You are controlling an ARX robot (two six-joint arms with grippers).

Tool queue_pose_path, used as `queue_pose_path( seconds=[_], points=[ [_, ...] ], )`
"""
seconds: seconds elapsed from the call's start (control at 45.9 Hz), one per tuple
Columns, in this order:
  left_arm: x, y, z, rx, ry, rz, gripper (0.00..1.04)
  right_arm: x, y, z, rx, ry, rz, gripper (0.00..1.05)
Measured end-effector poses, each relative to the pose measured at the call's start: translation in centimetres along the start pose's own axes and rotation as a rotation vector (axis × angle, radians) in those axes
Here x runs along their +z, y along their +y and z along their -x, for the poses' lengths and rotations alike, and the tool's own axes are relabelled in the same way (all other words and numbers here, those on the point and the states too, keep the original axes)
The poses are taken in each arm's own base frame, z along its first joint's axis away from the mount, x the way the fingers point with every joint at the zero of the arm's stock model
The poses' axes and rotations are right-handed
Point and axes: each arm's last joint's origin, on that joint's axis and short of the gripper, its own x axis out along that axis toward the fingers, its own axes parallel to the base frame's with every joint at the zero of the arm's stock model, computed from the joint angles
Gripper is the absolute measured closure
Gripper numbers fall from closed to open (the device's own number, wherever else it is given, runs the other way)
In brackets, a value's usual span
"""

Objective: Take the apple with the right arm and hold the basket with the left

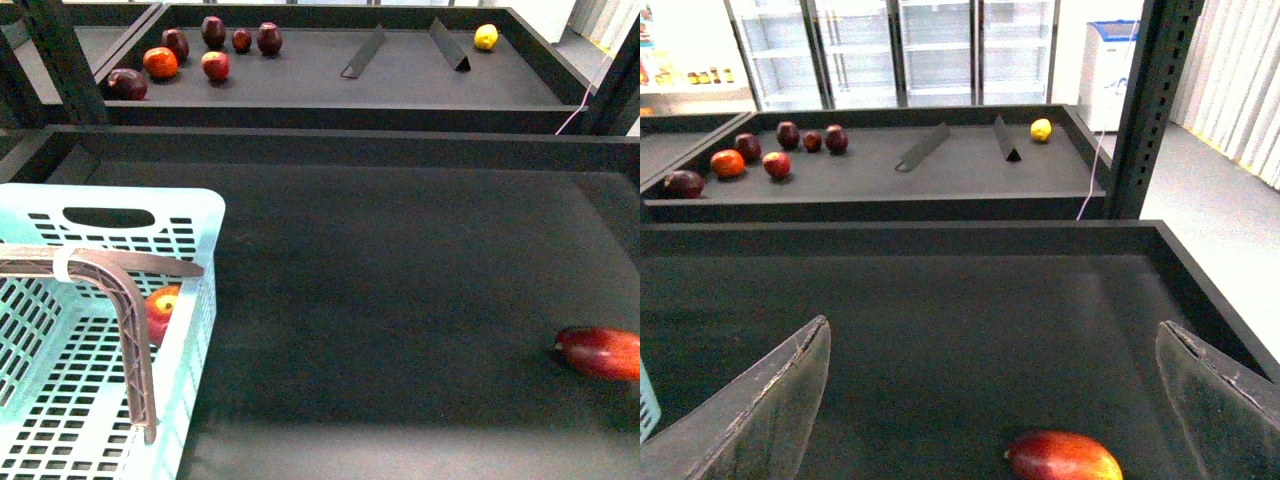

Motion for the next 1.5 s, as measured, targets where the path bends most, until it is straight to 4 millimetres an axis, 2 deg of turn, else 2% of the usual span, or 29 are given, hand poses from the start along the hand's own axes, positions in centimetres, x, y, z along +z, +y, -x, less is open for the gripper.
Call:
queue_pose_path(
  seconds=[0.239, 1.001, 1.132, 1.502],
  points=[
    [-0.8, 0.0, 0.8, 0.0, -0.014, -0.002, 1.01, 0.0, 0.0, 0.0, 0.0, 0.0, 0.0, 0.09],
    [-0.8, 0.0, 2.5, 0.0, -0.021, -0.004, 1.01, 0.0, 0.0, 0.0, 0.0, 0.0, 0.0, 0.09],
    [-1.1, 0.0, 3.5, 0.001, -0.008, -0.003, 1.01, 0.0, 0.0, 0.0, 0.0, 0.0, 0.0, 0.09],
    [-1.0, 0.0, 3.6, 0.001, -0.017, -0.004, 1.01, 0.0, 0.0, 0.0, 0.0, 0.0, 0.0, 0.09]
  ],
)
